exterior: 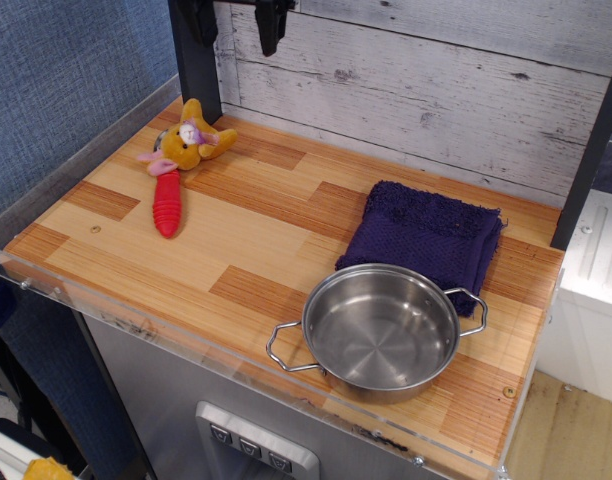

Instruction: Put the stuffed animal on the metal part of the spoon.

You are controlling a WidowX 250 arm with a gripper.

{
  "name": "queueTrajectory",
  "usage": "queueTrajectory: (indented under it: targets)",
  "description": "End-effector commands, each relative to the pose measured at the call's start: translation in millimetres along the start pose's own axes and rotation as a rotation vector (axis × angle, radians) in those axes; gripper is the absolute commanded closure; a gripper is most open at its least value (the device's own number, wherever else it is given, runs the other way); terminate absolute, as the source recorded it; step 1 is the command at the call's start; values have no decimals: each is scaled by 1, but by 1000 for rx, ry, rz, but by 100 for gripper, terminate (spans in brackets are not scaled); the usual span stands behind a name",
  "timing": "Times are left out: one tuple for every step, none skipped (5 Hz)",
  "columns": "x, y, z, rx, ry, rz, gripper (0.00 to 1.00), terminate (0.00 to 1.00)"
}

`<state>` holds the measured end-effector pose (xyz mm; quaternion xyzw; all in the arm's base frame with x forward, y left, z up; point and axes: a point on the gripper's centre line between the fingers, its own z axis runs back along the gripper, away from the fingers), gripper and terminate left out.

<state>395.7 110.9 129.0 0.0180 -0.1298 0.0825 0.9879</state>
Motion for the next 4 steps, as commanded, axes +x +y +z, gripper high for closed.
queueTrajectory:
  targets:
    - [-2, -3, 34, 11, -86, -5, 0, 0]
    - [-2, -3, 34, 11, -86, -5, 0, 0]
    - [-2, -3, 34, 11, -86, -5, 0, 0]
    - [-2, -3, 34, 11, -86, -5, 0, 100]
